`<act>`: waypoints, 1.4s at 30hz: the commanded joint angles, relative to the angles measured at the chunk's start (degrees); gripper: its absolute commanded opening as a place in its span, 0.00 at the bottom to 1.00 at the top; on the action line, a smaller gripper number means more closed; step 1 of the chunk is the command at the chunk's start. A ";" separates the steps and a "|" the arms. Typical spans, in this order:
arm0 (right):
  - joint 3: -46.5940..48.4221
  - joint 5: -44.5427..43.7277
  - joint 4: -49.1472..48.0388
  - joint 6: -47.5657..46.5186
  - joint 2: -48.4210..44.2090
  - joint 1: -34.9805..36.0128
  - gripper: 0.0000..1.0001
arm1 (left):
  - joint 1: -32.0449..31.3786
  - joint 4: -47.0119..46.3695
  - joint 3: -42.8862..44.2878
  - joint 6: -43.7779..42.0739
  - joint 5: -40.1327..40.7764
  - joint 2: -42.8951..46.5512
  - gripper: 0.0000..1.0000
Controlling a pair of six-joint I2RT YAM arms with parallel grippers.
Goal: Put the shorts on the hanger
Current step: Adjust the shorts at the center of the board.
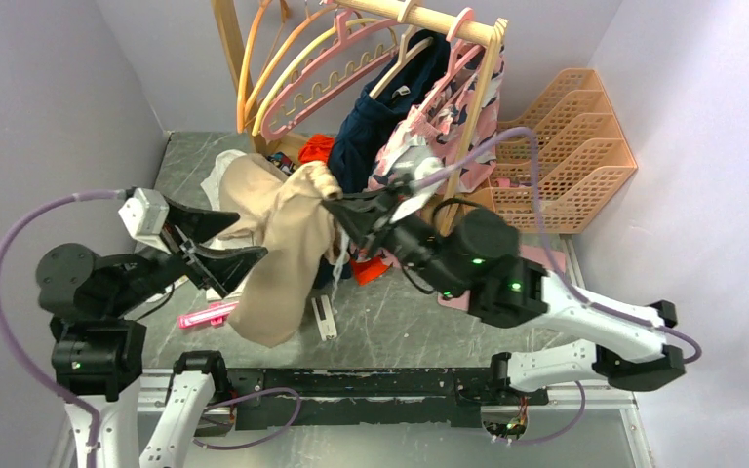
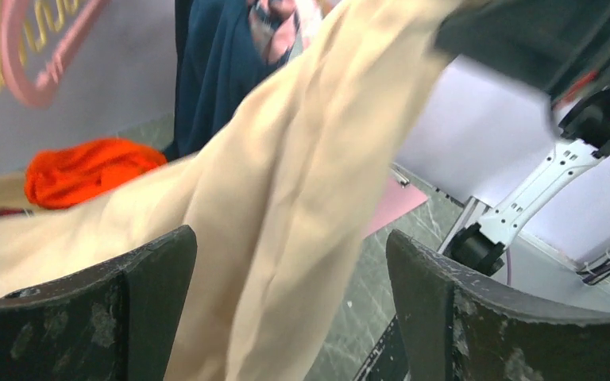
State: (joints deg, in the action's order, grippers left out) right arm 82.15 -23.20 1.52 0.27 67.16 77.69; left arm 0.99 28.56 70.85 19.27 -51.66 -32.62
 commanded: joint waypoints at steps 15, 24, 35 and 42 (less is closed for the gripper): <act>-5.82 4.66 7.14 2.31 -10.65 0.27 0.00 | -0.42 -5.58 -19.04 0.66 0.33 3.44 0.97; -14.53 23.56 17.45 -7.94 -7.20 0.27 0.00 | -0.42 2.18 -14.05 -0.30 25.44 3.80 0.93; -33.65 21.37 17.59 9.03 -11.67 0.21 0.66 | -0.45 -0.39 -22.68 5.41 35.42 4.92 0.92; -36.88 13.58 18.63 21.61 -17.64 0.23 0.80 | -0.46 -4.62 -27.64 5.78 33.68 2.89 0.92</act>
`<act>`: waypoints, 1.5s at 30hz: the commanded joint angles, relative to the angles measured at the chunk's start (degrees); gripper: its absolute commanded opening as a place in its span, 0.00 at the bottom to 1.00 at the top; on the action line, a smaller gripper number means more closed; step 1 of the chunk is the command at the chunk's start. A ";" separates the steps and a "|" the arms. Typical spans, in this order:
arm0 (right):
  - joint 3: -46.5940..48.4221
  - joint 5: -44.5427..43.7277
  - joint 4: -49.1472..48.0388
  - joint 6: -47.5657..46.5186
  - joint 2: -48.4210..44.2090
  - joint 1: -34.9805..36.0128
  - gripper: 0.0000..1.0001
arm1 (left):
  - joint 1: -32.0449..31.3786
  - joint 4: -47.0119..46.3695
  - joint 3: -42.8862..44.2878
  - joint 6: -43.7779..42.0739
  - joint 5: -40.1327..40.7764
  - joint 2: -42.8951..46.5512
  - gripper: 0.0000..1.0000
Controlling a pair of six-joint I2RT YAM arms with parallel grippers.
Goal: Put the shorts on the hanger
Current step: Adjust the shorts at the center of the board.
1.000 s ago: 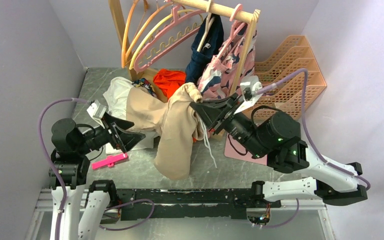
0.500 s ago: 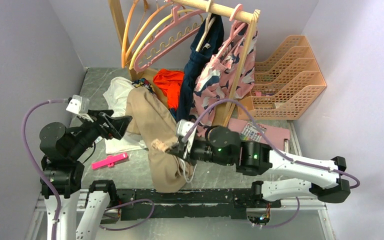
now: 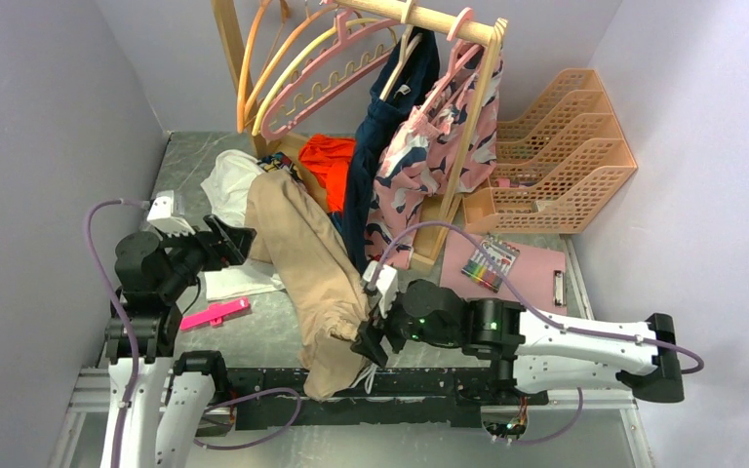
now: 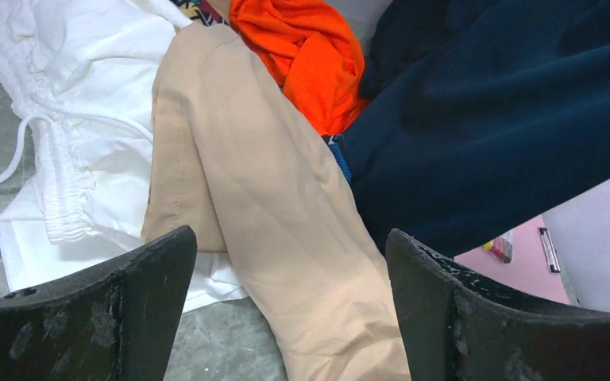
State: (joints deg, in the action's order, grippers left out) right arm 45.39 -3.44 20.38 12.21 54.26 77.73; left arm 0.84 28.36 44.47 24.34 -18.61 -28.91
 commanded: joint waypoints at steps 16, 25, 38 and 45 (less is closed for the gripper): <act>7.11 6.86 -0.25 11.34 -2.26 0.20 0.86 | -0.26 -1.75 -1.56 -2.58 -3.50 -0.40 0.92; 8.82 -8.49 9.60 14.29 -1.72 0.18 0.86 | -0.31 -1.63 -2.42 -2.09 -2.83 0.66 0.92; -10.33 1.95 2.82 30.35 0.24 -16.35 0.83 | -0.65 -2.85 -4.10 -1.38 -3.30 0.96 0.92; -10.61 10.47 -1.08 27.58 5.44 -16.39 0.57 | -0.82 -2.71 -3.74 -1.57 -4.14 0.46 0.92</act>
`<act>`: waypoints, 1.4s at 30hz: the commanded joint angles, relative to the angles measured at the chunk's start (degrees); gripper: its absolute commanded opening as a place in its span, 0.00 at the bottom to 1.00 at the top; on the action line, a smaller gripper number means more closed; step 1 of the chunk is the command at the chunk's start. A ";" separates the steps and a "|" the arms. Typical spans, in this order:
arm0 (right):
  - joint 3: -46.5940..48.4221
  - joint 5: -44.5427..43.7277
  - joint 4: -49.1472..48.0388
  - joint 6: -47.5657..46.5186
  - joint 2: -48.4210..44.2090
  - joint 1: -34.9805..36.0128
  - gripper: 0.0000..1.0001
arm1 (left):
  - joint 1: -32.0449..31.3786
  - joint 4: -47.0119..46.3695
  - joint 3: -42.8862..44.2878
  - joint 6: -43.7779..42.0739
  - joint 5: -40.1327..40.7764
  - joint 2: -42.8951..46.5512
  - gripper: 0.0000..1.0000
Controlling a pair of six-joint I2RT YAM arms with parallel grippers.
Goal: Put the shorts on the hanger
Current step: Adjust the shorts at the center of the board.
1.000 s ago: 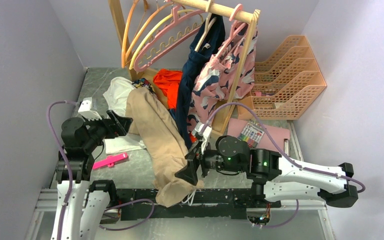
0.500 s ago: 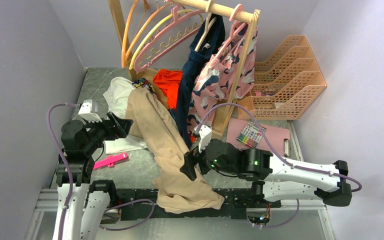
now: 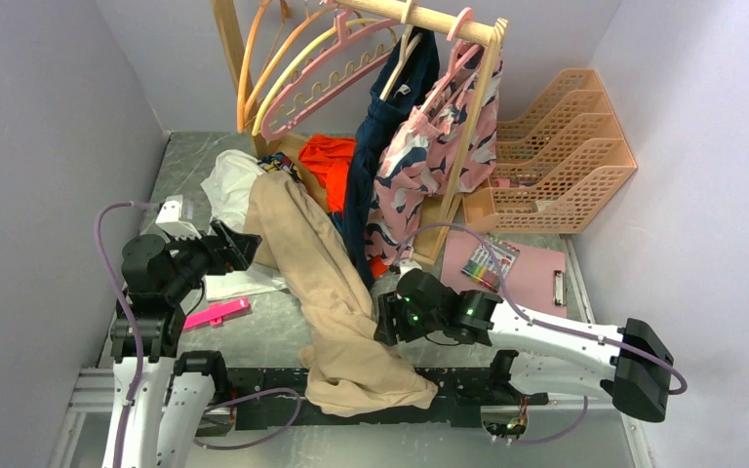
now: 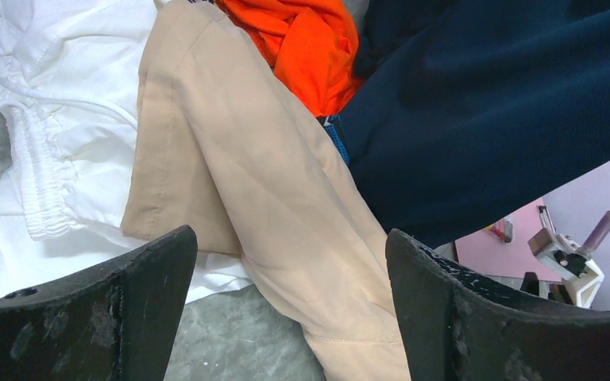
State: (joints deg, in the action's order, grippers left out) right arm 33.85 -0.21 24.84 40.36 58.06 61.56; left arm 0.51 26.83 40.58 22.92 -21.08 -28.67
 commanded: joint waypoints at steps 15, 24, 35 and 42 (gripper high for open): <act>26.41 -3.33 1.19 -18.98 -4.57 -0.11 0.00 | -0.69 -0.67 0.06 0.31 1.59 2.23 0.91; 35.75 13.00 -2.01 -30.17 0.75 2.62 0.00 | -0.69 3.87 1.81 3.48 14.78 4.16 0.91; 15.58 4.99 -1.26 -21.43 1.81 12.31 0.77 | -0.69 4.07 1.44 4.84 17.91 2.96 0.91; 16.14 -15.36 4.49 -10.85 -0.30 2.10 0.85 | -0.65 2.21 0.55 4.29 14.58 1.01 0.91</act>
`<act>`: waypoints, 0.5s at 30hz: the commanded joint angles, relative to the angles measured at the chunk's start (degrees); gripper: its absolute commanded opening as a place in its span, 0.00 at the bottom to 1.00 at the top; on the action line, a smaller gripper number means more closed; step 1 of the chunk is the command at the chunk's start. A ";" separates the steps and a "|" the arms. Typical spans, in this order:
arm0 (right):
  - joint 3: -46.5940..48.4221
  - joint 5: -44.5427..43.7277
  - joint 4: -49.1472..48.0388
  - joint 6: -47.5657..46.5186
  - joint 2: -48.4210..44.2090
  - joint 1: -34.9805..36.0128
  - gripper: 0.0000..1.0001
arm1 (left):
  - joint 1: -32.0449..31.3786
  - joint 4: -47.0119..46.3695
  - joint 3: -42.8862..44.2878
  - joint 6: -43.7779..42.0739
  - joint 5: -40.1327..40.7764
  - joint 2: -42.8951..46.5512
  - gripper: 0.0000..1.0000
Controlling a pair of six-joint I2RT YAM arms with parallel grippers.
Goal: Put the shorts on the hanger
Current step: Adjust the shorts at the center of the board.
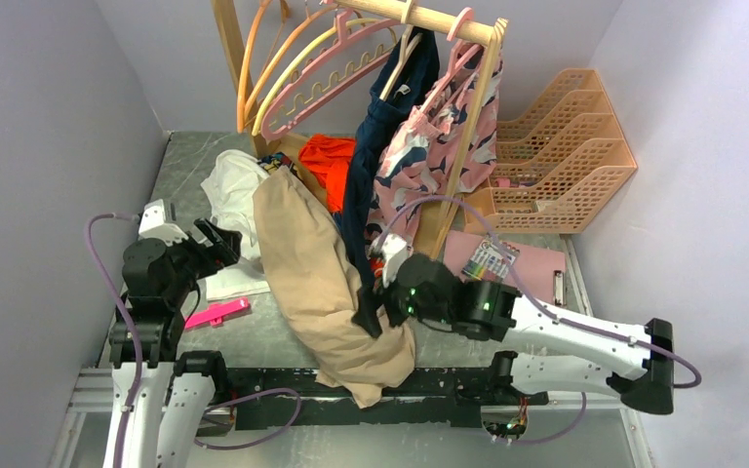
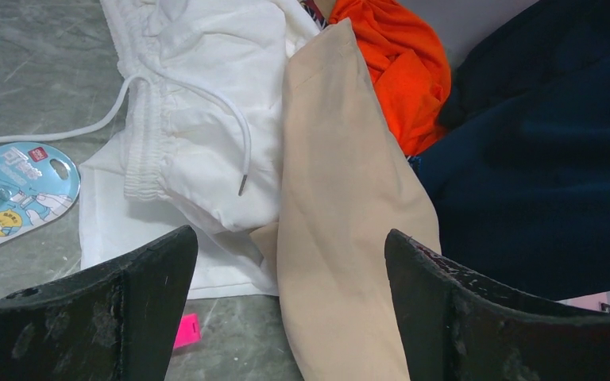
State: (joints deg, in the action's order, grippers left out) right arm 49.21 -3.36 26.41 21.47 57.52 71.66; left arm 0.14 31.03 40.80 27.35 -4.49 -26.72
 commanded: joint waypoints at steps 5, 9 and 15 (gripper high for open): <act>-11.43 1.46 -3.06 16.54 -3.57 -24.38 0.84 | -0.32 -2.32 0.17 -0.55 -3.22 -1.92 0.91; -17.35 3.35 -3.77 22.81 -3.69 -25.72 0.84 | -0.32 -2.72 -0.10 -0.72 -4.12 -2.29 0.90; -23.98 7.07 -8.42 26.41 -2.98 -25.78 0.77 | -0.32 -2.90 -0.12 -0.81 -4.66 -3.11 0.90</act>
State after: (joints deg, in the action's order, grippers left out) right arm 27.53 -0.19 22.39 43.35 54.43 46.13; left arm 0.14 30.11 40.77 27.22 -7.16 -29.45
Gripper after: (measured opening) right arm 0.806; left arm 0.906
